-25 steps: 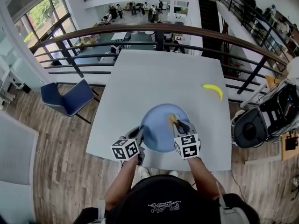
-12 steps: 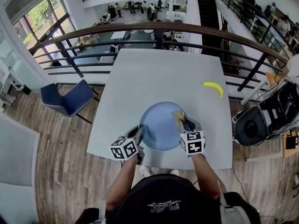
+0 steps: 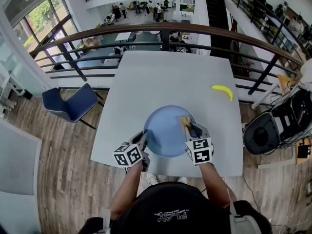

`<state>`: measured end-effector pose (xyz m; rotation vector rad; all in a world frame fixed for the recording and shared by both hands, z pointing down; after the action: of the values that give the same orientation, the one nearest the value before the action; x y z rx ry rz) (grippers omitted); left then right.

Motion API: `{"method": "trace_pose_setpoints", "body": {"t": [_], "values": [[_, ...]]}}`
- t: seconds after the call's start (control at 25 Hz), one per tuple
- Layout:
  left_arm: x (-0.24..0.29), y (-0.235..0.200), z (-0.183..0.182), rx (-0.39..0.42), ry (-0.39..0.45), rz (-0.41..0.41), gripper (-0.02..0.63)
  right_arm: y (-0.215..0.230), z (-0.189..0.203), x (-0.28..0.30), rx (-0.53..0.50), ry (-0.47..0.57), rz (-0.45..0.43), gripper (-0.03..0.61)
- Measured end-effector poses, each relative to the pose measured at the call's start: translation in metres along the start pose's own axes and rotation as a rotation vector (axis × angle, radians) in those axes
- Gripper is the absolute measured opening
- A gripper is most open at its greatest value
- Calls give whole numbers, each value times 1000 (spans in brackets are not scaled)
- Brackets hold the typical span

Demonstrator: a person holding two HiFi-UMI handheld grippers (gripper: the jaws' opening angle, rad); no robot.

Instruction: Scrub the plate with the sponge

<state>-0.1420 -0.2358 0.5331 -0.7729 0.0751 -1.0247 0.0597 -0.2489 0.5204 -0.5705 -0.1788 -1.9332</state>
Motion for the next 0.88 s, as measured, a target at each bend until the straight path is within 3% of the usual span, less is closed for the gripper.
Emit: {"method": "trace_pose_setpoints", "body": {"t": [0.2,0.56,0.88], "values": [[1,0,-5,-9,7,5,29,-30,-17,-5,-28,21,-79,67],[3,3,-8,-18,13,6,29,-124,-22,-4,-138,-5,-331,67],[5,2,-8,-35,13,11,31,-140,-5,1,-183,-79,-400,67]]}}
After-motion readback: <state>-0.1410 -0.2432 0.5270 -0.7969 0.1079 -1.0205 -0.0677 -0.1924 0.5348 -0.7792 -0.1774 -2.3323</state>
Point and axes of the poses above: the fingertips, and each gripper's own axes: x forward along the fingers, y to its right, z out of its underside, the point moved 1 cm from there along -x, backward along the fingers, and after that the axes turned 4 degrees about -x, right-handed, at the moved point
